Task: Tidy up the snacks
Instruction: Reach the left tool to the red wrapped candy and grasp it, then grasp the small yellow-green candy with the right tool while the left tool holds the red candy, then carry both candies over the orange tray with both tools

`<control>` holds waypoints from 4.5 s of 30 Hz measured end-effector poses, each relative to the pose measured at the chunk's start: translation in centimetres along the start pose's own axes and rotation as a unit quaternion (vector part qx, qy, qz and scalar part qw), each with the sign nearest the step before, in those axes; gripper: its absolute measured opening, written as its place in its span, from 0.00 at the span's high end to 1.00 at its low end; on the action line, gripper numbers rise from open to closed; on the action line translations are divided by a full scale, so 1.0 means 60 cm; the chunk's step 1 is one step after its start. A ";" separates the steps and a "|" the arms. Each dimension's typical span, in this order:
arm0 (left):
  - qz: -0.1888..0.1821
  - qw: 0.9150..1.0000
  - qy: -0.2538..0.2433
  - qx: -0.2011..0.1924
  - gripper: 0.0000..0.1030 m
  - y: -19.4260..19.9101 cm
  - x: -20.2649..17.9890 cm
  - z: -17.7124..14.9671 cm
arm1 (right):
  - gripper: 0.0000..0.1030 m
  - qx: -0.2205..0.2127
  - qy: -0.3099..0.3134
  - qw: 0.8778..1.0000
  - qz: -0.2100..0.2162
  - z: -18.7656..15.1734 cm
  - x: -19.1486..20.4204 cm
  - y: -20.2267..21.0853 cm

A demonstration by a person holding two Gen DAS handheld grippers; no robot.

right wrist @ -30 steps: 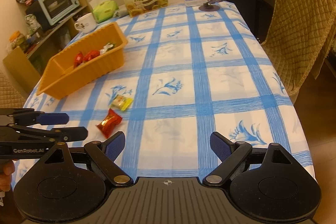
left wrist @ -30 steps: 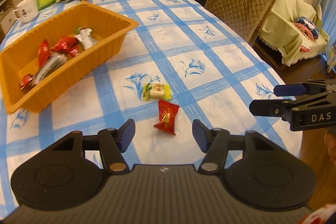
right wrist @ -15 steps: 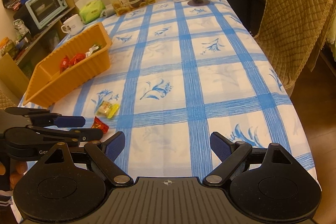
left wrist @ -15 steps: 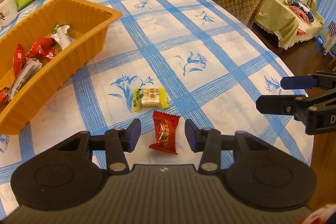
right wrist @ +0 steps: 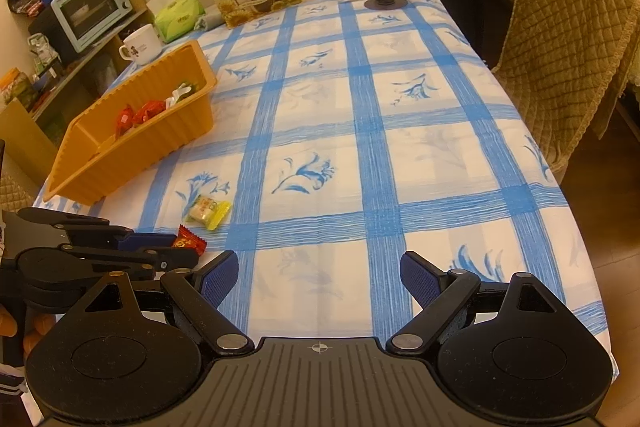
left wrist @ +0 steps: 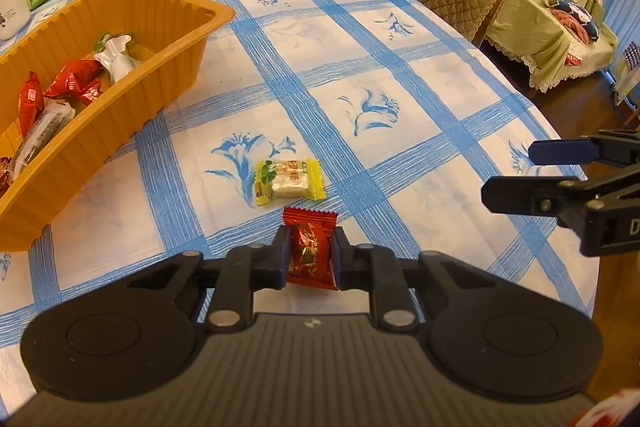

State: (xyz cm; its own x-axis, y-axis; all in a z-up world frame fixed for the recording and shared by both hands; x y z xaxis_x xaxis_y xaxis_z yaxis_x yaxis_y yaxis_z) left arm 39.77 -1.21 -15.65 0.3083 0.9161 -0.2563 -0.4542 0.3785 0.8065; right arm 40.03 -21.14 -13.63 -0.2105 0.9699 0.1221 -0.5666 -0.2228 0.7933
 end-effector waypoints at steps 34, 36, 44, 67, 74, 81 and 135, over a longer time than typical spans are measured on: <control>0.107 0.981 0.152 -0.061 0.83 0.179 0.143 -0.106 | 0.52 -0.054 0.328 0.935 0.125 0.029 0.166 -0.160; 0.109 0.980 0.154 -0.062 0.83 0.184 0.144 -0.109 | 0.53 -0.058 0.334 0.932 0.126 0.029 0.169 -0.163; 0.113 0.979 0.154 -0.066 0.83 0.196 0.141 -0.116 | 0.77 -0.050 0.320 0.938 0.126 0.024 0.184 -0.161; 0.106 0.980 0.140 -0.089 0.83 0.232 0.104 -0.118 | 0.79 -0.006 0.202 0.974 0.099 0.013 0.181 -0.096; 0.100 0.980 0.132 -0.109 0.83 0.263 0.086 -0.115 | 0.79 -0.032 0.161 0.978 0.126 0.023 0.183 -0.023; 0.096 0.979 0.123 -0.129 0.83 0.302 0.075 -0.107 | 0.79 -0.056 0.134 0.978 0.147 0.037 0.198 0.033; 0.100 0.977 0.095 -0.162 0.83 0.282 0.288 0.090 | 0.79 -0.109 0.100 0.979 0.137 0.254 0.331 -0.044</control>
State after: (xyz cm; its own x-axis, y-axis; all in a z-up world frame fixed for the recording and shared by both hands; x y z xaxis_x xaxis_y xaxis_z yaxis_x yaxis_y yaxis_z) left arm 41.92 20.29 -3.53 0.0390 0.9724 -0.2302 -0.7403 0.1828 0.6469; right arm 49.48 0.22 -4.20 -0.5187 0.8367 0.1758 -0.6187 -0.5093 0.5982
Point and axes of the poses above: each gripper's, at about its wrist camera, not at the fingertips, and y roughly against the way its jaws point, x to its left, z to its top, the point moved 2 cm from there along -y, roughly the way its jaws point, and after that the axes turned 11 degrees about -z, right-handed, at the moved point
